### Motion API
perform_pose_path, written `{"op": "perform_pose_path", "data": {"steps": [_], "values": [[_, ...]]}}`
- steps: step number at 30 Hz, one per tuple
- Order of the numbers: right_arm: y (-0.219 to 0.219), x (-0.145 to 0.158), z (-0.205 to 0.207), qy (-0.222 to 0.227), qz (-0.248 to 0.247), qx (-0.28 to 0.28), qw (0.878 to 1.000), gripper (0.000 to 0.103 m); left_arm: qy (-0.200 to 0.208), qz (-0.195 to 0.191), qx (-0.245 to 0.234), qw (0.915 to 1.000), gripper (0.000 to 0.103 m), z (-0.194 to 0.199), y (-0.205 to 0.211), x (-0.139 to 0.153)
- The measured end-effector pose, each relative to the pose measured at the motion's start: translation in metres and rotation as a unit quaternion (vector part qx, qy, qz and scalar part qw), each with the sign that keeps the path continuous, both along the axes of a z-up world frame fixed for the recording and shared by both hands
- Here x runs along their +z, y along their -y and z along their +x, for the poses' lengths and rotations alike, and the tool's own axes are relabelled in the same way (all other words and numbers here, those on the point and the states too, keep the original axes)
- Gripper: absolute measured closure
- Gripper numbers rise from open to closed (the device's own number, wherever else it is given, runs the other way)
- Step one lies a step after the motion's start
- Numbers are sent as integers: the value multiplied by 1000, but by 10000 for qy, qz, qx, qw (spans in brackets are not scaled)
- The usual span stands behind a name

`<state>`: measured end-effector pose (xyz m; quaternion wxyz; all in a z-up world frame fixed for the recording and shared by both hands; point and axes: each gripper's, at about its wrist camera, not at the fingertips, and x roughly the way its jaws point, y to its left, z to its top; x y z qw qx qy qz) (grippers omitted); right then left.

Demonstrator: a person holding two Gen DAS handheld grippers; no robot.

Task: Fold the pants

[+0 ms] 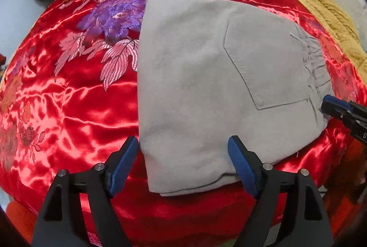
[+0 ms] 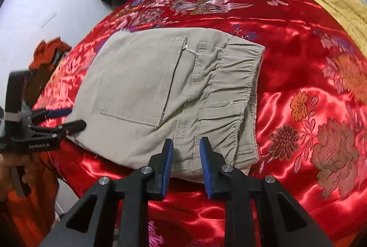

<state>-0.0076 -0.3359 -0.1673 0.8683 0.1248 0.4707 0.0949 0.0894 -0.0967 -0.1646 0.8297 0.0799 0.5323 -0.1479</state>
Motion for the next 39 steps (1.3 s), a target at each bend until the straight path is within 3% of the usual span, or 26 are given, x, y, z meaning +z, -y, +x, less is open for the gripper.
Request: {"op": "perform_pose_path", "data": {"steps": [39], "values": [[-10, -5, 1, 276, -276, -34, 9992, 78, 233, 254, -52, 9994, 16, 0, 5, -2]]}}
